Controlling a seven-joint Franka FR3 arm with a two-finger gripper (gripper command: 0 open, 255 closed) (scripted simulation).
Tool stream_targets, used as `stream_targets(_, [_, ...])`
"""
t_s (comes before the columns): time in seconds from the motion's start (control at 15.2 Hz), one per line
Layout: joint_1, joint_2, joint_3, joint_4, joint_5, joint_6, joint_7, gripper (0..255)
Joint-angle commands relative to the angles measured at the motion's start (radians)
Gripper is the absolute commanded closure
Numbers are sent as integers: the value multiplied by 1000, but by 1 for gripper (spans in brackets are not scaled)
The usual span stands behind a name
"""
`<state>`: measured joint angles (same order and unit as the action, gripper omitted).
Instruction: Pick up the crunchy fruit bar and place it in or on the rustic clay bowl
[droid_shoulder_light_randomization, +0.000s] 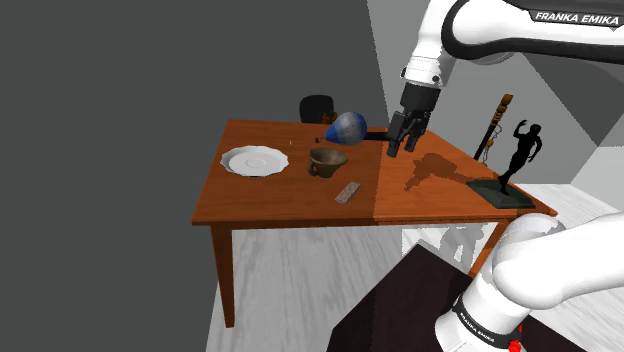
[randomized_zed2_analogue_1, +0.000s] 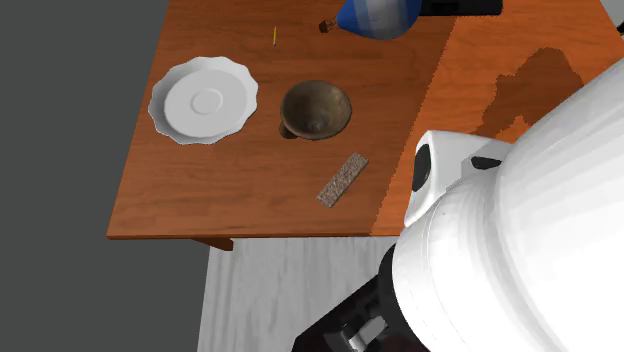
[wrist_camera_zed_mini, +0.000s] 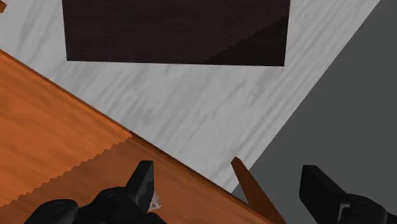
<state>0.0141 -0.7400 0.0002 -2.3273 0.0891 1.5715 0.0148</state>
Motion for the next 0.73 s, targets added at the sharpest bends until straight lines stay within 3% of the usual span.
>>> stream_targets(0.0, [0,0,0,0,0,0,0,0])
stream_targets(0.66, [-123,280,102,-25,1,317,376,0])
